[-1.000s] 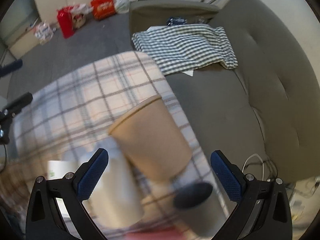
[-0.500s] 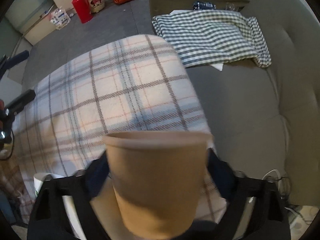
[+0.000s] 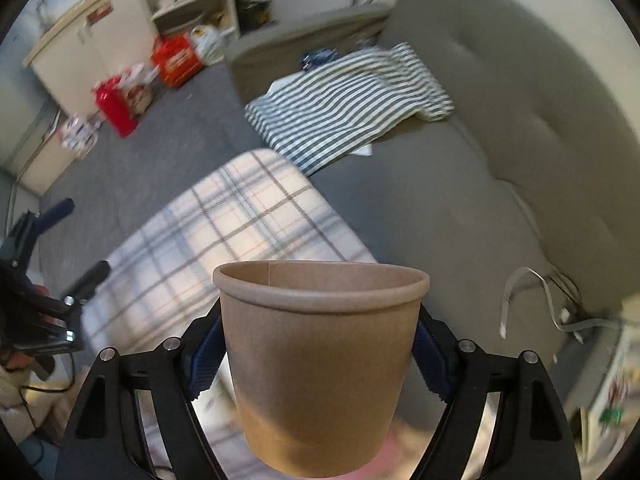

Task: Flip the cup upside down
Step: 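Lift the brown kraft cup with the right gripper and rotate it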

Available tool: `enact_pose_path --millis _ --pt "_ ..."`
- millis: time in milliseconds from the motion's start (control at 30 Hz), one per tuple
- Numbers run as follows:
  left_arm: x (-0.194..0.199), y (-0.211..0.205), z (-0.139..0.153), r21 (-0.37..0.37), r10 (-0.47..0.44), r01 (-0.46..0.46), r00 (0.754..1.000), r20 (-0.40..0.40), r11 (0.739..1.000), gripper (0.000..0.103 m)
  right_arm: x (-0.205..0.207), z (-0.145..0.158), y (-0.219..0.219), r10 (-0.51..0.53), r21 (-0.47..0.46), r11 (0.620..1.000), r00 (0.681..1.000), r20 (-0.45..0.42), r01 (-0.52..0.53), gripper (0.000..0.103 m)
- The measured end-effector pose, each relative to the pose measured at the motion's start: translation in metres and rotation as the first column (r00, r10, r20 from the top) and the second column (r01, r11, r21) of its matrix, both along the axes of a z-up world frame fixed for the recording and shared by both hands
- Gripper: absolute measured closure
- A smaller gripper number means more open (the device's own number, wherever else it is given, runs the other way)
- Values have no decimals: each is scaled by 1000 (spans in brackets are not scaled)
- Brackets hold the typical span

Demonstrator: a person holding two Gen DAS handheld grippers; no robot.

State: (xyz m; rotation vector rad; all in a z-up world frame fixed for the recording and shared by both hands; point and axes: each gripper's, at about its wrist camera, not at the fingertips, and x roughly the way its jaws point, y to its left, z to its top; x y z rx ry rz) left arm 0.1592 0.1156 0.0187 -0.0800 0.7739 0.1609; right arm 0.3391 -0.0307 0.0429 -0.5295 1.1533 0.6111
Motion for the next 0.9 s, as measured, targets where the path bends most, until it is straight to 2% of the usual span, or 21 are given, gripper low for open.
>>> enact_pose_path --millis 100,167,267,333,433,567,733,900 --pt "-22 -13 30 7 -52 52 998 42 999 0 -48 50 -20 -78 29 997 996 50 77 22" --pt "-38 -22 45 19 -84 83 994 67 996 0 -83 72 -35 -132 41 991 988 76 129 22" --pt "-61 -36 60 40 -126 123 987 97 992 0 -134 90 -54 -204 78 977 976 81 198 22" --pt "-80 -45 64 49 -136 131 984 111 990 0 -171 91 -68 -253 104 964 965 74 245 22" --pt "-104 -51 60 28 -133 130 984 115 991 0 -213 76 -86 -329 168 933 944 36 319 22" --pt "-129 -57 45 22 -95 93 989 112 995 0 -250 39 -108 -437 245 870 899 -22 428 22" --pt "-147 -56 9 -45 -23 27 997 80 999 0 -270 -17 -127 -549 297 781 831 -95 550 22" --pt "-151 -61 -26 -1 -16 16 998 59 1000 0 -262 -63 -121 -570 278 769 814 -109 576 22"
